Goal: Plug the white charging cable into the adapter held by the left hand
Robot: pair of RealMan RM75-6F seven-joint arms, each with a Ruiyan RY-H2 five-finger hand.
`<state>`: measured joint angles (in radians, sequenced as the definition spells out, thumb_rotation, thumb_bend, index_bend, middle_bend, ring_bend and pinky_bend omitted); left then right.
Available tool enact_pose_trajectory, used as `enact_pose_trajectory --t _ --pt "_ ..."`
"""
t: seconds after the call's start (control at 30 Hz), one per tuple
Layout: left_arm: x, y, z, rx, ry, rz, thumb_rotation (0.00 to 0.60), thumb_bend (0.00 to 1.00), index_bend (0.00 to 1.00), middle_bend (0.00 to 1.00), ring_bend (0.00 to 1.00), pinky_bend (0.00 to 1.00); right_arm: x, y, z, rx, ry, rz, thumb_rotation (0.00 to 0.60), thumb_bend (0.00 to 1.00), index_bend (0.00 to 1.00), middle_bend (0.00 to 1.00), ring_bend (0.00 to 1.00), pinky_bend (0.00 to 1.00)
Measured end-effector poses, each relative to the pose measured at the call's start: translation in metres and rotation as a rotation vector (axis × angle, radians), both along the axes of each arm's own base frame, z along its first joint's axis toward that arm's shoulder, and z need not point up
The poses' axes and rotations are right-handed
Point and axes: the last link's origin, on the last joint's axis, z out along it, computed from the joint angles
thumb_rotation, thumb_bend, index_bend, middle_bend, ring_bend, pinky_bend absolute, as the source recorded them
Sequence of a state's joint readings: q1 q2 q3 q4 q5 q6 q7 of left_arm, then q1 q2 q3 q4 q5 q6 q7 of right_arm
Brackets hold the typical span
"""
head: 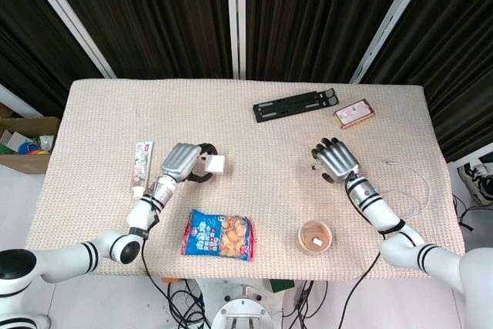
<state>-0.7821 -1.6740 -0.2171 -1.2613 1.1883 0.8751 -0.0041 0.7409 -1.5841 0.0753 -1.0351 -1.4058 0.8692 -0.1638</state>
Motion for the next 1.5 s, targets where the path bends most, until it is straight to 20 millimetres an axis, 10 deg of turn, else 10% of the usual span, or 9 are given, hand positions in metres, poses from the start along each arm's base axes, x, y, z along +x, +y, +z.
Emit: enact_pose_trajectory --t 1.5 --pt "-0.002 0.002 -0.004 -0.008 0.020 0.007 0.600 0.48 0.59 0.51 0.76 0.99 -0.011 -0.008 -0.014 0.021 -0.019 -0.025 0.600 0.44 0.63 0.43 0.20 0.30"
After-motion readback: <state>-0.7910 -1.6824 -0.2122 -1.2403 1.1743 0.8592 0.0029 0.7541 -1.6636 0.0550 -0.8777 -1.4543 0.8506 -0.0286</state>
